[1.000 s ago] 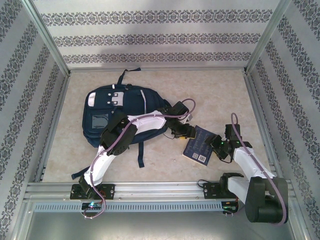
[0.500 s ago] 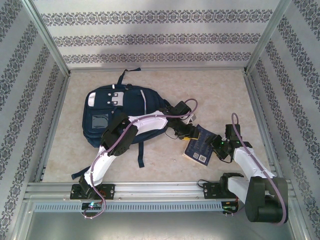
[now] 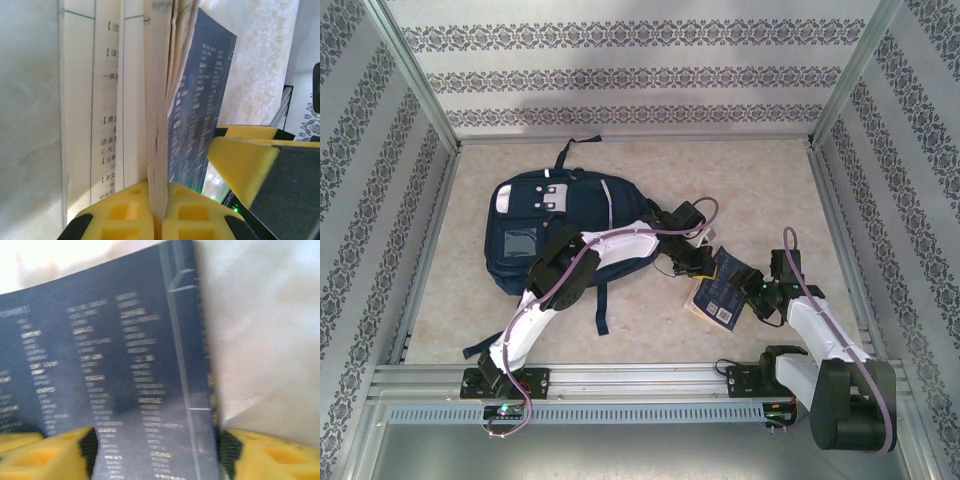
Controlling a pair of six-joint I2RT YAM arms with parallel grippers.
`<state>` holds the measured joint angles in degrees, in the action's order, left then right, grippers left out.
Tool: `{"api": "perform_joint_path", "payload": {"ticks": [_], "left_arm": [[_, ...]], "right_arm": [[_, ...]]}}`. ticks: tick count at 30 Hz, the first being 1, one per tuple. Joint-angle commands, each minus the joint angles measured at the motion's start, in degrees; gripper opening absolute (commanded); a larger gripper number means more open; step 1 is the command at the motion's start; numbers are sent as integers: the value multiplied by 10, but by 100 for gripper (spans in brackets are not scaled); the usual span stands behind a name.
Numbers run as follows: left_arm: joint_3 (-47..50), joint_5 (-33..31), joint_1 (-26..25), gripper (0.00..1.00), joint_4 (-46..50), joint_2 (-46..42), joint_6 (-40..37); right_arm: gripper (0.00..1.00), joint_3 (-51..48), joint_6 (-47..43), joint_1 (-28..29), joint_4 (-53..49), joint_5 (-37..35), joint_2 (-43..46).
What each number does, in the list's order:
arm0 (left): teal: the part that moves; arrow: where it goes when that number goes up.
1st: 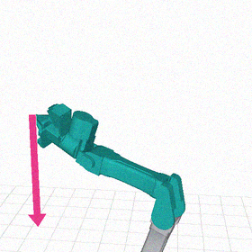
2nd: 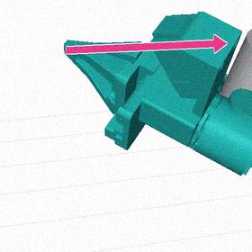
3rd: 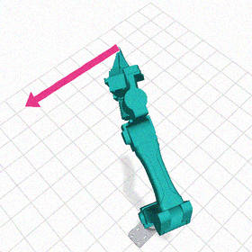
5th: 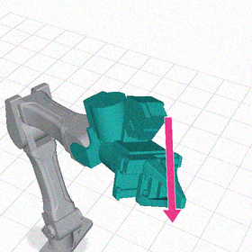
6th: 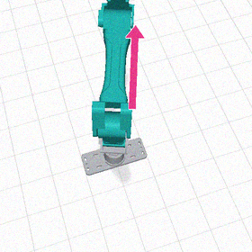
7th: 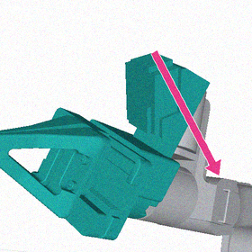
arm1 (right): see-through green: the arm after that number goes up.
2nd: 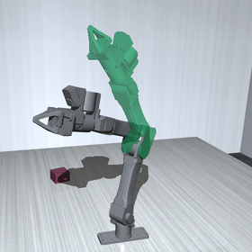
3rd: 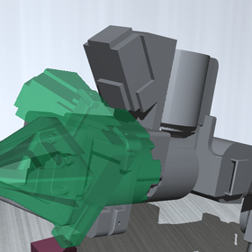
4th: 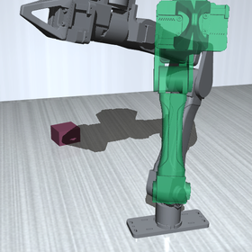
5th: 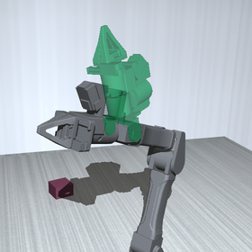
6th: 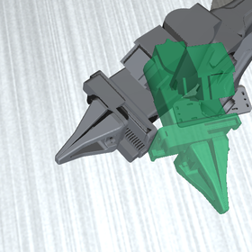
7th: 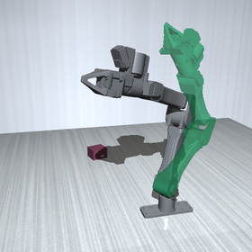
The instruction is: Pack the student bag
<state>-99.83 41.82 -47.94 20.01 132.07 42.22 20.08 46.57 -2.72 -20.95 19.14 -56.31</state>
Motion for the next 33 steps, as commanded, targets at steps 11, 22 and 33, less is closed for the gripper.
{"api": "perform_joint_path", "payload": {"ticks": [11, 22, 33], "left_arm": [[144, 33, 40, 0, -123, -192, 38], [207, 55, 49, 0, -184, -294, 74], [221, 60, 50, 0, -195, -308, 79]], "right_arm": [[98, -42, 36, 9, 15, 102, 237], [94, -79, 192, 8, 284, 266, 257], [43, -72, 255, 48, 364, 248, 267]]}}
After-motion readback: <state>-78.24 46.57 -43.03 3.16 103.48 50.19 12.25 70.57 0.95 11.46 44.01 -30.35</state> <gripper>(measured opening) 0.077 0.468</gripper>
